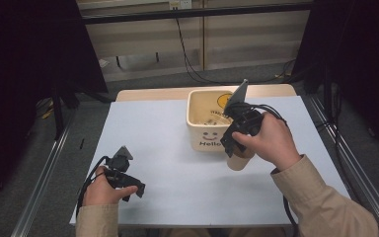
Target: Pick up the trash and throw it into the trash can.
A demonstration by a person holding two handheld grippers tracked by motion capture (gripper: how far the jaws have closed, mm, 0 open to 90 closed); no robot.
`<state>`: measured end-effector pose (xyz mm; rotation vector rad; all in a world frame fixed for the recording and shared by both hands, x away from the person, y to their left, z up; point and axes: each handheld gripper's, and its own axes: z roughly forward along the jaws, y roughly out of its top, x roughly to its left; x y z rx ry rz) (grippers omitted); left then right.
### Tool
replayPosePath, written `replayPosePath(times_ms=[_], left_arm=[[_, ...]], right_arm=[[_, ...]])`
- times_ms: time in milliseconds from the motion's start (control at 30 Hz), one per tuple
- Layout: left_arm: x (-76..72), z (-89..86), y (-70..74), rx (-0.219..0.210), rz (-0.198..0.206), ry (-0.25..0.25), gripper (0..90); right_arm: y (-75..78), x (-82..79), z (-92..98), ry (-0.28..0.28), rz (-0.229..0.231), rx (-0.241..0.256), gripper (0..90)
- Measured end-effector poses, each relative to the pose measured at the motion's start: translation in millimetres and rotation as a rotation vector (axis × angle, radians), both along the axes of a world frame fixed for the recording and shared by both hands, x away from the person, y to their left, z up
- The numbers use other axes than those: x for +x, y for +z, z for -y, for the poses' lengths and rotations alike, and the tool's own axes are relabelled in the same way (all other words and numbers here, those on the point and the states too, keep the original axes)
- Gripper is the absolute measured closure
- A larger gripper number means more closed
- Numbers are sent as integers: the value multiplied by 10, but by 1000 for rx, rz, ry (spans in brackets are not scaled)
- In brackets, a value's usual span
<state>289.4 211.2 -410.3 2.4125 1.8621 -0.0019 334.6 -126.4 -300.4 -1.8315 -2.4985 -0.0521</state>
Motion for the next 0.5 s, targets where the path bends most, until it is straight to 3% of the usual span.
replayPosePath(times_ms=[500], left_arm=[[-3, -23, 28, -6, 1, -9, 49]], right_arm=[[447, 207, 30, -10, 11, -33, 220]])
